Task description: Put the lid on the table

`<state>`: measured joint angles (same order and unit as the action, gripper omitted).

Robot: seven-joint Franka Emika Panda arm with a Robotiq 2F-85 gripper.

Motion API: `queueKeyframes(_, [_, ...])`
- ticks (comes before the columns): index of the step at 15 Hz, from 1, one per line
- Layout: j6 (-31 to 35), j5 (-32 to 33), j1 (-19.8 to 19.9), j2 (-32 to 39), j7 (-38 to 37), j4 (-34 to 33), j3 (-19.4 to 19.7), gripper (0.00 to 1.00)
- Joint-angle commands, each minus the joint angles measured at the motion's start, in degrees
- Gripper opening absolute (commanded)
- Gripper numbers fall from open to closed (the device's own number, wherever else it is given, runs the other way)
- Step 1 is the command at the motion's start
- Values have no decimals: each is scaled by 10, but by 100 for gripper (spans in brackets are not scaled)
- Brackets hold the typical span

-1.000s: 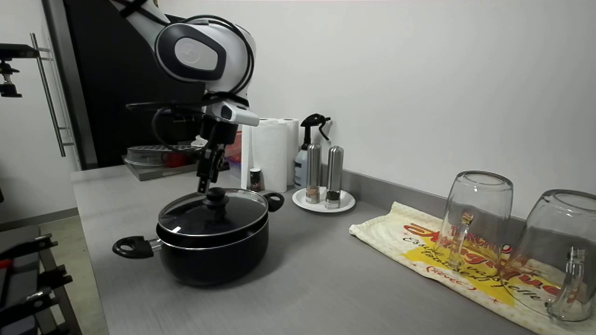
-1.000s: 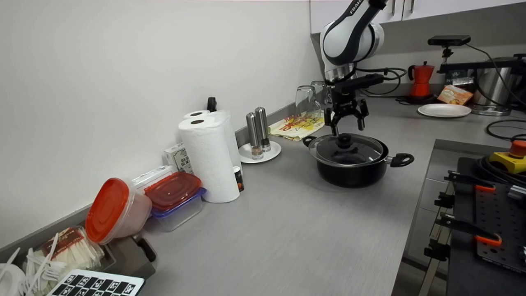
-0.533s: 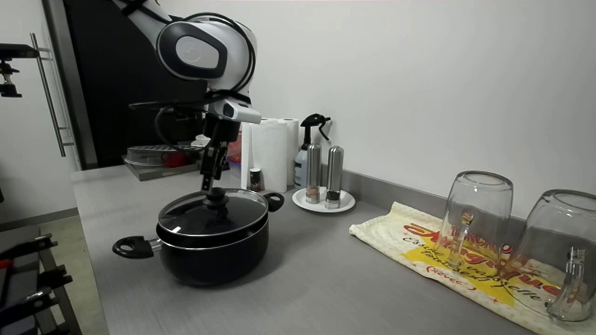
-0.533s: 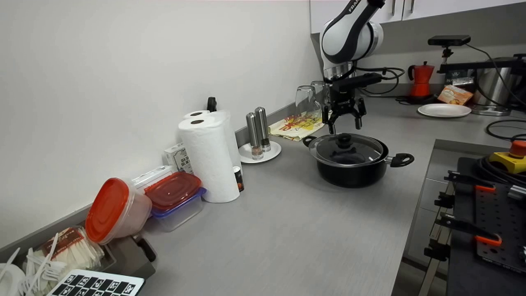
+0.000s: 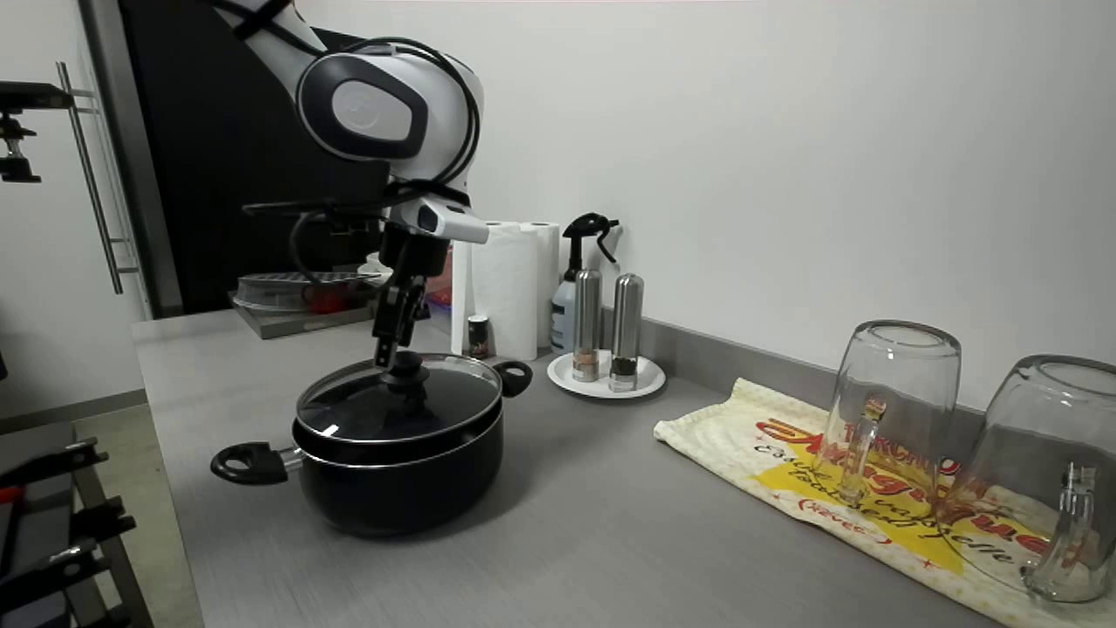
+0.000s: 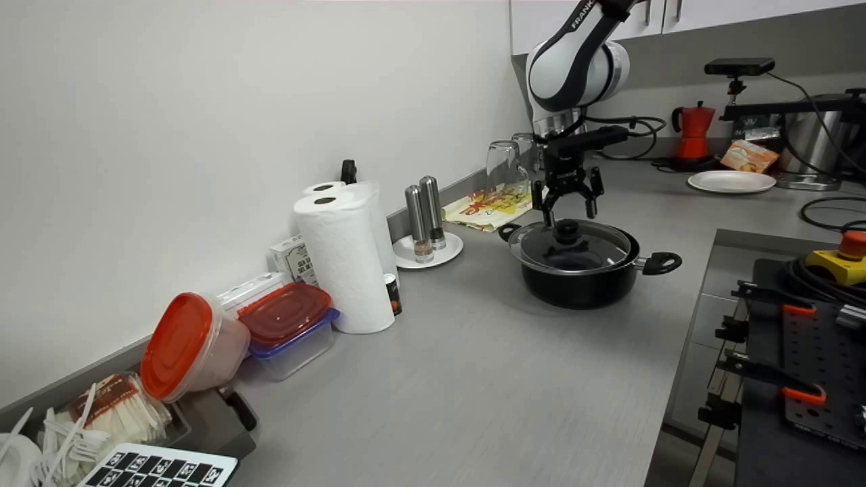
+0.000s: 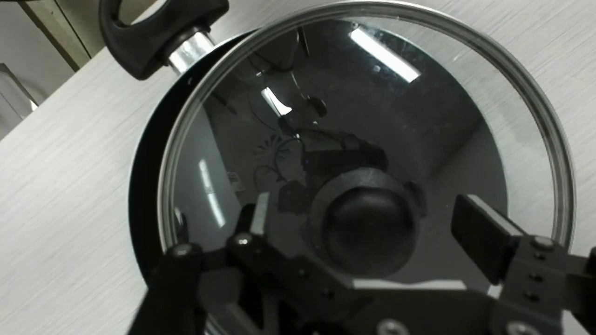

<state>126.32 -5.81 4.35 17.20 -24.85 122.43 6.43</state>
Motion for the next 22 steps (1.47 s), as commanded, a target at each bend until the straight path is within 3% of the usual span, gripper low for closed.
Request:
queueKeyframes(1, [5, -12, 0, 12, 9, -12, 2, 67])
queueKeyframes(7, [3, -14, 1, 14, 10, -13, 3, 23])
queueKeyframes(14, [12, 3, -5, -47, 3, 23, 8, 23])
queueKeyframes(22, [21, 52, -17, -227, -27, 110, -10, 23])
